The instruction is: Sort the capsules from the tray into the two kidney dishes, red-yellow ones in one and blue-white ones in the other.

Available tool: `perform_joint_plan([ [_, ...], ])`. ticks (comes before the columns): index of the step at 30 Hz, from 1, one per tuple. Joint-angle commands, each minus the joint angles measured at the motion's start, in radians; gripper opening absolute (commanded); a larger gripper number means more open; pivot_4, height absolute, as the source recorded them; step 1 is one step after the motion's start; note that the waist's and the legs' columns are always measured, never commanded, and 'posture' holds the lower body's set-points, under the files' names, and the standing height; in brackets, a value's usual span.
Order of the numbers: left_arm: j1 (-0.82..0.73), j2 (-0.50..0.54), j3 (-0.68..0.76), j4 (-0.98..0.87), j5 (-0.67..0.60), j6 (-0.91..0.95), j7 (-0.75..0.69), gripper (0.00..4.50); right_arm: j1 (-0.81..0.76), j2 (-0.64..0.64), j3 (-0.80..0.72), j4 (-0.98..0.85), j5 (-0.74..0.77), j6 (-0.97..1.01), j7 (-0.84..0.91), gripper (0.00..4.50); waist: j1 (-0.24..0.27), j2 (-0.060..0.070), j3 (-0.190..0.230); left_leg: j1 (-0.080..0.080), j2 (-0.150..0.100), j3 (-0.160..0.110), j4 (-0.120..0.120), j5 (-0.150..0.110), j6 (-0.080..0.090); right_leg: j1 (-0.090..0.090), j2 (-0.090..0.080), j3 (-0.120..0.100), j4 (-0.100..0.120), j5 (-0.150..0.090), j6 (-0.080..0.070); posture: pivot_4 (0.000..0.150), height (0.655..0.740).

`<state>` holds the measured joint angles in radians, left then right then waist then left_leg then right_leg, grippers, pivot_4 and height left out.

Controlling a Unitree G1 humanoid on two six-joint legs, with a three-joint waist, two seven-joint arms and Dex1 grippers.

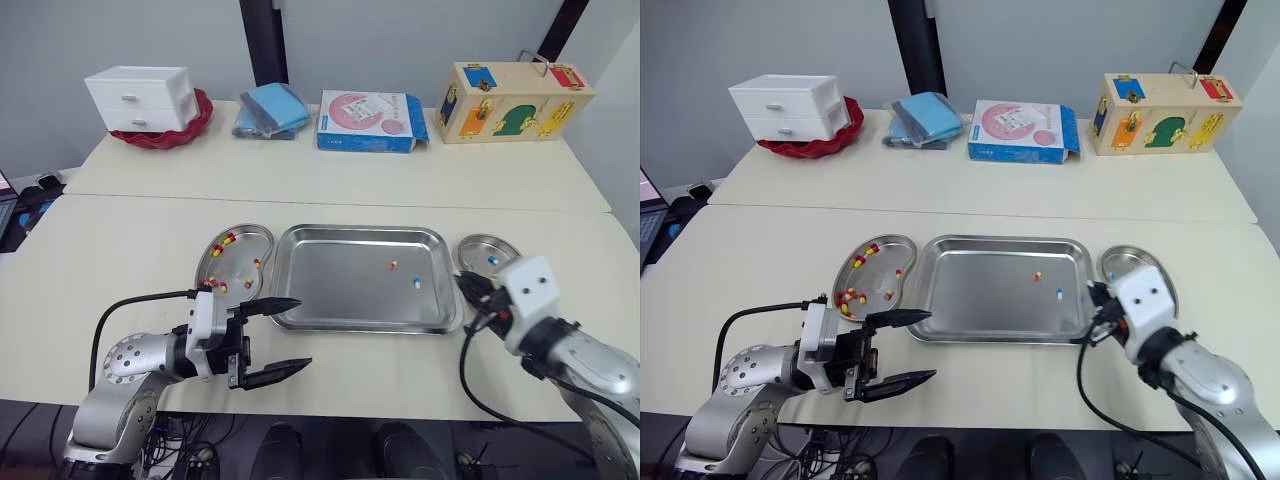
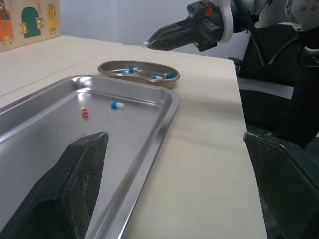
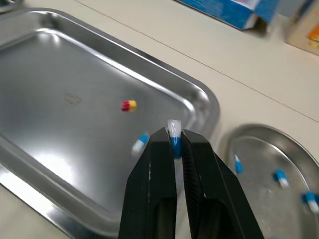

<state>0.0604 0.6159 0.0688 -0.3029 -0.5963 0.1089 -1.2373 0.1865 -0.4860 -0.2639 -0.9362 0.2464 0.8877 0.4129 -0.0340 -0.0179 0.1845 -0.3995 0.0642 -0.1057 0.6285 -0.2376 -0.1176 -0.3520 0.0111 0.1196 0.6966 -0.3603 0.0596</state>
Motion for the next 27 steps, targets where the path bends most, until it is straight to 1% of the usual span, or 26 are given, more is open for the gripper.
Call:
perform_joint_plan([
  [1,-0.015,-0.012,-0.009,-0.007,-0.013,-0.021,-0.014,4.50,0.029,0.026,-0.084,0.007,0.005,-0.056,-0.018,0.02,-0.002,0.000,0.000,0.000,0.000,0.000,0.000,0.000,0.000,0.000,0.000,0.000,0.000,0.000,0.000,0.150,0.7400],
  [6,-0.022,-0.029,-0.013,-0.004,-0.009,-0.033,-0.018,4.50,0.026,0.050,-0.114,0.083,0.013,-0.072,-0.042,0.02,-0.005,0.000,0.000,0.001,0.000,0.001,0.000,0.000,0.000,0.000,0.000,0.001,0.000,0.000,0.000,0.150,0.7400],
  [11,-0.009,-0.040,-0.013,-0.013,0.001,-0.044,-0.010,4.50,-0.011,0.068,-0.132,0.164,0.030,-0.050,-0.072,0.02,-0.005,0.000,0.000,0.001,0.000,0.001,0.000,0.000,0.000,0.000,0.000,0.001,0.000,0.000,0.000,0.150,0.7400],
  [13,-0.002,-0.041,-0.014,-0.019,0.002,-0.047,-0.004,4.50,-0.027,0.069,-0.138,0.187,0.026,-0.065,-0.086,0.68,-0.005,0.000,0.000,0.001,0.000,0.001,0.000,0.000,0.000,0.000,0.000,0.001,0.000,0.000,0.000,0.150,0.7400],
  [15,0.001,-0.044,-0.012,-0.021,0.004,-0.051,0.005,4.50,-0.034,0.067,-0.140,0.197,0.026,-0.073,-0.091,1.13,-0.005,0.000,0.000,0.001,0.000,0.001,0.000,0.000,0.000,0.000,0.000,0.001,0.000,0.000,0.000,0.150,0.7400],
  [16,0.003,-0.045,-0.011,-0.022,0.004,-0.053,0.010,4.50,-0.034,0.064,-0.140,0.199,0.026,-0.075,-0.093,1.48,-0.005,0.000,0.000,0.001,0.000,0.001,0.000,0.000,0.000,0.000,0.000,0.001,0.000,0.000,0.000,0.150,0.7400],
  [17,0.006,-0.047,-0.008,-0.024,0.005,-0.054,0.019,4.50,-0.034,0.063,-0.142,0.201,0.030,-0.078,-0.092,1.65,-0.004,0.000,0.000,0.000,0.000,0.001,0.000,0.000,0.000,0.000,0.000,0.001,0.000,0.000,0.000,0.150,0.7400],
  [19,0.014,-0.051,-0.005,-0.030,0.008,-0.055,0.035,4.50,-0.036,0.062,-0.147,0.204,0.037,-0.081,-0.091,2.20,-0.004,0.000,0.000,0.000,0.000,0.001,0.000,0.000,0.000,0.000,0.000,0.001,0.000,0.000,0.000,0.150,0.7400],
  [20,0.019,-0.053,-0.001,-0.035,0.008,-0.054,0.047,4.50,-0.038,0.061,-0.149,0.204,0.040,-0.085,-0.089,2.55,-0.004,0.000,0.000,0.000,0.000,0.001,0.000,0.000,0.000,0.000,0.000,0.001,0.000,0.000,0.000,0.150,0.7400],
  [22,0.030,-0.054,0.005,-0.044,0.011,-0.053,0.067,4.50,-0.037,0.056,-0.150,0.203,0.046,-0.100,-0.080,2.97,-0.004,0.000,0.000,0.001,0.000,0.001,0.000,0.000,0.000,0.000,0.000,0.001,0.000,0.000,0.000,0.150,0.7400],
  [23,0.037,-0.054,0.009,-0.050,0.012,-0.051,0.080,4.50,-0.035,0.055,-0.153,0.201,0.054,-0.105,-0.074,3.32,-0.004,0.000,0.000,0.001,0.000,0.001,0.000,0.000,0.000,0.000,0.000,0.001,0.000,0.000,0.000,0.150,0.7400],
  [24,0.045,-0.053,0.013,-0.056,0.014,-0.049,0.095,4.50,-0.030,0.055,-0.158,0.200,0.061,-0.110,-0.069,3.51,-0.004,0.000,0.000,0.000,0.000,0.001,0.000,0.000,0.000,0.000,0.000,0.001,0.000,0.000,0.000,0.150,0.7400],
  [26,0.060,-0.052,0.026,-0.070,0.018,-0.047,0.127,4.50,-0.012,0.048,-0.162,0.200,0.065,-0.143,-0.051,4.10,-0.004,0.000,0.000,0.001,0.000,0.001,0.000,0.000,0.000,0.000,0.000,0.001,0.000,0.000,0.000,0.150,0.7400],
  [27,0.066,-0.052,0.031,-0.076,0.021,-0.048,0.142,4.50,0.000,0.041,-0.160,0.200,0.064,-0.167,-0.035,4.10,-0.003,0.000,0.000,0.001,0.000,0.001,0.000,0.000,0.000,0.000,0.000,0.001,0.000,0.000,0.000,0.150,0.7400],
])
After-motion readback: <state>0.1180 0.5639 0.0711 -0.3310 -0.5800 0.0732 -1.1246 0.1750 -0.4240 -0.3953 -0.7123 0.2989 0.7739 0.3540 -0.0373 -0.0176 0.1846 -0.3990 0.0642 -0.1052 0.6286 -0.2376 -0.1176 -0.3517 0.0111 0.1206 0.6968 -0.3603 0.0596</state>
